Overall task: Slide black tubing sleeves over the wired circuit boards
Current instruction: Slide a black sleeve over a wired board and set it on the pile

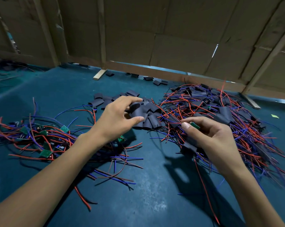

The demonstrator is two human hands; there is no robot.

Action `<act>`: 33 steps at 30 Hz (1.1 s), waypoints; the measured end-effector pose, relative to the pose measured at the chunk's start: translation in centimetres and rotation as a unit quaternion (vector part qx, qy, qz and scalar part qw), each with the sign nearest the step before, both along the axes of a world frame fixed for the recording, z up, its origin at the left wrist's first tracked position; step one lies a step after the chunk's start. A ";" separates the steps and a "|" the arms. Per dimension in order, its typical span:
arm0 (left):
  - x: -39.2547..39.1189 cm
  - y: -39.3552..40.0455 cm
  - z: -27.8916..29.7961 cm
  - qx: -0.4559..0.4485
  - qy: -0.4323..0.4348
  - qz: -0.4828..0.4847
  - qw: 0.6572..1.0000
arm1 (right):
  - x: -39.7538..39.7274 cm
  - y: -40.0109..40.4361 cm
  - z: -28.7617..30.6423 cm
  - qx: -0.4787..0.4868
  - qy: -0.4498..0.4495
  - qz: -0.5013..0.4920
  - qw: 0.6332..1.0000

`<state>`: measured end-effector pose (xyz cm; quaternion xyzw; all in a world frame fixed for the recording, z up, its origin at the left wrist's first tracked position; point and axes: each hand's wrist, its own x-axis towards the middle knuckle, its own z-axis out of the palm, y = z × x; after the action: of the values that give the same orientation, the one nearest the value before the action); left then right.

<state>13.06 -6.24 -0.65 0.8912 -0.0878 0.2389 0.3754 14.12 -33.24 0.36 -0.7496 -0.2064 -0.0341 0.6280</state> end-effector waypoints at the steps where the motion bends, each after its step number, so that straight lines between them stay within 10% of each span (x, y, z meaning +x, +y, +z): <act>1: 0.0 -0.1 0.0 -0.015 0.017 -0.007 1.000 | 0.1 0.0 -0.1 0.008 0.002 -0.008 1.000; 5: -0.2 -1.0 0.5 -0.214 0.136 -0.064 0.965 | 0.1 0.0 -0.2 0.049 0.013 -0.007 0.999; 9: 0.2 -2.4 0.3 -0.496 0.241 -0.121 0.825 | -0.2 -0.2 0.1 0.084 0.017 0.020 0.996; 14: 0.3 -3.0 -0.1 -0.586 0.280 -0.110 0.753 | -0.3 -0.4 0.3 0.105 0.009 0.033 0.994; 18: 0.5 -3.1 -0.3 -0.535 0.270 -0.095 0.795 | -0.5 -0.4 0.8 0.116 -0.019 0.020 0.993; 24: 0.3 -2.5 -1.8 -0.141 0.111 -0.137 0.974 | -0.7 -0.8 1.4 0.169 -0.051 -0.001 0.984; 33: 0.0 -2.4 -1.4 -0.040 -0.011 -0.180 0.983 | -0.7 -1.1 1.4 0.194 -0.065 -0.004 0.979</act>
<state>13.07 -8.67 -2.09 0.8425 -0.2413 0.1805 0.4465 13.38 -34.35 1.80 -0.6103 -0.2336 -0.1249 0.7466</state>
